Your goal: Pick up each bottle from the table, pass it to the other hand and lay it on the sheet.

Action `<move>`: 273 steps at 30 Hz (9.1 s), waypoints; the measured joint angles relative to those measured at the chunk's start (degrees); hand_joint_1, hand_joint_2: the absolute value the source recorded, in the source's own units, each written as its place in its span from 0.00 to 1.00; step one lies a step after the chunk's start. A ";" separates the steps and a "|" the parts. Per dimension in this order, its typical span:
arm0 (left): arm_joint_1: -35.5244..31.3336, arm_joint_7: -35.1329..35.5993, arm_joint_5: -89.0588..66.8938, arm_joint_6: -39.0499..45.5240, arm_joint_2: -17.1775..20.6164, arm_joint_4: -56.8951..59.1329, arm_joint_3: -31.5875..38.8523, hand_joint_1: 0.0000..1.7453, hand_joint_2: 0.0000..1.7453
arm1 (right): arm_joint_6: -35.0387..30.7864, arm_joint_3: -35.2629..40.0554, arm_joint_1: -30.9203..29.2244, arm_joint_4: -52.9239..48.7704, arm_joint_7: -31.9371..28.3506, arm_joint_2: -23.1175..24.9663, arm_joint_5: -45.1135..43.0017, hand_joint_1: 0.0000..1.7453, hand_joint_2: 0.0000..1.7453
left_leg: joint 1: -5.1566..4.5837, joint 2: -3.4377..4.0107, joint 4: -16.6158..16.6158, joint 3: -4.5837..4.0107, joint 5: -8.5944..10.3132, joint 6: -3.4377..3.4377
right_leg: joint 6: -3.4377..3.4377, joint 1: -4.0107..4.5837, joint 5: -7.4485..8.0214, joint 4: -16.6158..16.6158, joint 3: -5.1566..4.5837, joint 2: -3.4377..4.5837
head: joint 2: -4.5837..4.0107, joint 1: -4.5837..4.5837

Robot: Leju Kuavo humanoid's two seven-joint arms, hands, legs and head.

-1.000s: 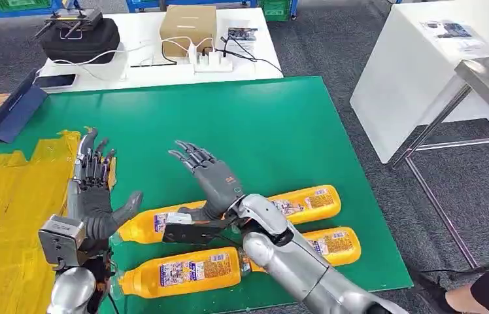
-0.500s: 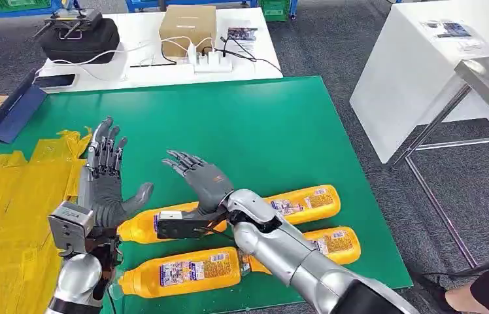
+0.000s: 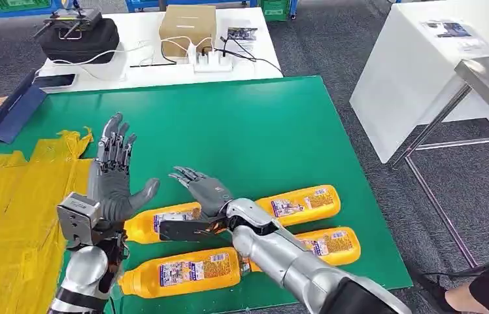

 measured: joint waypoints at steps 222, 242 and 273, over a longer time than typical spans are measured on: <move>-18.62 32.27 -76.86 18.21 7.46 20.03 -2.17 1.00 1.00 | -4.65 -3.19 20.51 -34.94 -0.52 -4.55 1.22 0.00 1.00 | 0.00 0.00 0.00 -0.26 0.04 0.00 | 0.00 0.00 0.05 0.02 -0.25 -0.06 | 0.00 0.00; -38.72 38.58 -80.50 -3.40 10.65 52.76 -9.77 1.00 1.00 | 2.18 6.36 14.58 -25.66 1.01 -6.25 6.71 0.00 1.00 | 0.00 -0.01 0.01 -0.32 0.09 0.02 | 0.02 0.00 0.06 0.07 -0.28 -0.05 | 0.00 0.02; -39.79 39.65 -78.09 -13.11 11.08 63.24 -11.74 0.00 1.00 | 3.17 13.62 9.56 -17.83 4.31 -4.30 8.35 0.00 1.00 | 0.00 -0.01 0.01 -0.31 0.11 0.02 | 0.02 0.00 0.06 0.08 -0.26 -0.05 | 0.00 0.02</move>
